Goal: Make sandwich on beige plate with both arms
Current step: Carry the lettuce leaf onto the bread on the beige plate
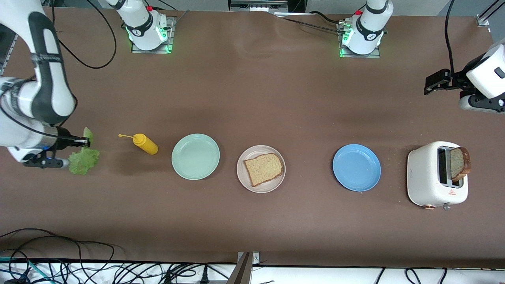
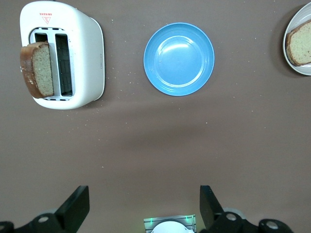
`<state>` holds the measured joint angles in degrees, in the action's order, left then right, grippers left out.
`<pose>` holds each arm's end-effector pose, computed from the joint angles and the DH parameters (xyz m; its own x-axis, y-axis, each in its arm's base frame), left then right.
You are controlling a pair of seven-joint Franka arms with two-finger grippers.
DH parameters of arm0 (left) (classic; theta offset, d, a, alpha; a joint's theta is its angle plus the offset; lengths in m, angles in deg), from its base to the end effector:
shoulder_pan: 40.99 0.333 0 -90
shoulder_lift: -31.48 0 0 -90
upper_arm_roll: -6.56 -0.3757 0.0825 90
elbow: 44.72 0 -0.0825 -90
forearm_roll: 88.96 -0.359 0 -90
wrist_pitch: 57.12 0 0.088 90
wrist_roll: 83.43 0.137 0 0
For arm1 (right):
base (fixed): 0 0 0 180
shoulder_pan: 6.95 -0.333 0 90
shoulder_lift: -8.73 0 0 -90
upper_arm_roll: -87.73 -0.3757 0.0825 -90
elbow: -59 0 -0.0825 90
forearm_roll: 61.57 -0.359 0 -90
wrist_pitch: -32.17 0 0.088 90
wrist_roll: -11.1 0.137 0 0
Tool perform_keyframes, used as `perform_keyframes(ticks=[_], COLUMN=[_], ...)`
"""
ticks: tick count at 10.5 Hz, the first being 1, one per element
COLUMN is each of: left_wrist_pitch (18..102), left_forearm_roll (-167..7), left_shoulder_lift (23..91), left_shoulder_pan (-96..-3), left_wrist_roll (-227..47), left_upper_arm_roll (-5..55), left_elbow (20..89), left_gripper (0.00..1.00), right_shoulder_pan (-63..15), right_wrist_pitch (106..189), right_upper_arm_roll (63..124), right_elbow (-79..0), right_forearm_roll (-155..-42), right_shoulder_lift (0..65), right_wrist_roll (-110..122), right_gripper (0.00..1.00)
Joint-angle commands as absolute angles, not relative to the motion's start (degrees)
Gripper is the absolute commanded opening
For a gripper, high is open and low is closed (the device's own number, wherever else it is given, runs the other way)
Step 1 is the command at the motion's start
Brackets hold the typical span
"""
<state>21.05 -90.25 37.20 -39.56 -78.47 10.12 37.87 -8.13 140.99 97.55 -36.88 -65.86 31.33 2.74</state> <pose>0.5382 -0.0145 0.6414 0.9771 -0.1190 -0.1766 -0.1211 -0.9926 -0.0011 0.6346 -0.0758 0.4026 0.9868 -0.0250 -0.1597 -0.0292 -0.9993 -0.0239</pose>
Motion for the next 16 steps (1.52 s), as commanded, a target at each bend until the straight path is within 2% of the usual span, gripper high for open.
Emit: perform_keyframes(ticks=[1,3,6,8,10,13,14,16], left_wrist_pitch=[20.0,20.0,20.0,20.0,20.0,20.0,20.0,20.1], left_forearm_roll=[-89.3,-89.3,-89.3,-89.3,-89.3,-89.4,-89.4,-89.4], left_shoulder_lift=[37.9,37.9,37.9,37.9,38.0,37.9,38.0,38.0], left_shoulder_pan=[-39.2,-39.2,-39.2,-39.2,-39.2,-39.2,-39.2,-39.2], left_wrist_roll=[-78.7,-78.7,-78.6,-78.6,-78.5,-78.4,-78.4,-78.3], left_upper_arm_roll=[10.2,10.2,10.2,10.2,10.2,10.2,10.2,10.2], left_elbow=[36.1,36.1,36.1,36.1,36.1,36.1,36.1,36.1], left_gripper=[1.00,1.00,1.00,1.00,1.00,1.00,1.00,1.00], right_shoulder_pan=[-9.4,-13.2,-19.9,-25.8,-35.1,-40.6,-42.1,-43.9], right_wrist_pitch=[132.7,129.5,131.7,138.6,149.4,166.5,169.9,171.6], right_upper_arm_roll=[96.0,95.1,92.4,92.1,91.9,90.6,90.5,90.3], right_elbow=[-27.8,-25.6,-25.6,-25.6,-25.4,-25.2,-22.4,-13.7], right_forearm_roll=[-67.8,-68.9,-71.2,-71.2,-70.8,-71.1,-71.2,-71.2], right_shoulder_lift=[31.4,31.4,31.8,34.4,38.5,45.2,48.3,55.0], right_wrist_roll=[4.1,16.1,32.7,45.5,58.1,80.8,86.5,98.6], right_gripper=[0.00,0.00,0.00,0.00,0.00,0.00,0.00,0.00])
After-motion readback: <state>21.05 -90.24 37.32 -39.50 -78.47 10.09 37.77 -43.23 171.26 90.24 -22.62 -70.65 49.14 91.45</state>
